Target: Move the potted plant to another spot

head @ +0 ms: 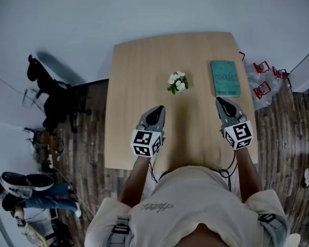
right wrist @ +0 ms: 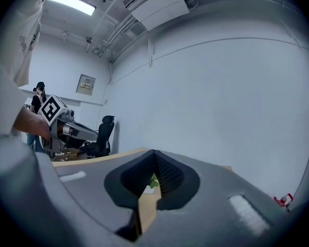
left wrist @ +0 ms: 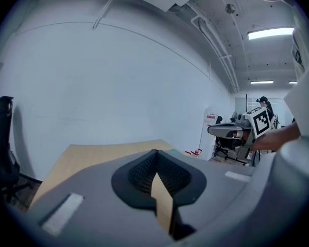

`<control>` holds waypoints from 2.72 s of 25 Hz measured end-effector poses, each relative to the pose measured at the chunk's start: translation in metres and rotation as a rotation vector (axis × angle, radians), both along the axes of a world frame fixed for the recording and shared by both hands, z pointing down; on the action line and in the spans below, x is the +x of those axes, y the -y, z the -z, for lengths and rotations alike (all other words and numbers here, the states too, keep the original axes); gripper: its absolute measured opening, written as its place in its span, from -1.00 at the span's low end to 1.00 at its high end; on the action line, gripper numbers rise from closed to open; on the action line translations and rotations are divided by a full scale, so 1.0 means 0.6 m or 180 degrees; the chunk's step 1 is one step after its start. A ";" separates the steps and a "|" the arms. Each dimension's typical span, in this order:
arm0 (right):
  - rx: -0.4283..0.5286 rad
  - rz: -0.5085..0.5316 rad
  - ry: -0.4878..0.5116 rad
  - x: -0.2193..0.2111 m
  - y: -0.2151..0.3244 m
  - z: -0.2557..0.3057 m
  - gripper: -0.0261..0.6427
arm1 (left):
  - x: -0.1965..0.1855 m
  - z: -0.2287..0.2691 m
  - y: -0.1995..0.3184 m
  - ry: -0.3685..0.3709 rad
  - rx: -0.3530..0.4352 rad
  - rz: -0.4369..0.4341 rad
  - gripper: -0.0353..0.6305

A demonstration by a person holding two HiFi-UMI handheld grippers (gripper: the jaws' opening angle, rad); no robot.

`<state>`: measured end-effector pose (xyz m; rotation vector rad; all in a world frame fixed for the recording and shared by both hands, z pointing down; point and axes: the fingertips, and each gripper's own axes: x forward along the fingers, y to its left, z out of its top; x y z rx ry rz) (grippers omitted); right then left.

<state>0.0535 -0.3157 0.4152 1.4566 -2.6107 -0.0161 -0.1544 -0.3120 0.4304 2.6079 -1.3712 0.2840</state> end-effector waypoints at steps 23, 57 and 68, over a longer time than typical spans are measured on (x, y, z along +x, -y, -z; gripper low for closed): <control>0.0582 0.0123 0.0067 -0.040 0.021 0.156 -0.92 | -0.013 0.140 0.056 -0.0058 0.0535 0.0058 -0.85; 0.0437 0.0195 0.0100 -0.048 0.009 0.130 -0.92 | -0.031 0.131 0.036 -0.0093 0.0517 0.0139 -0.85; 0.0447 0.0200 0.0072 -0.047 0.004 0.133 -0.92 | -0.032 0.133 0.033 -0.0108 0.0524 0.0151 -0.85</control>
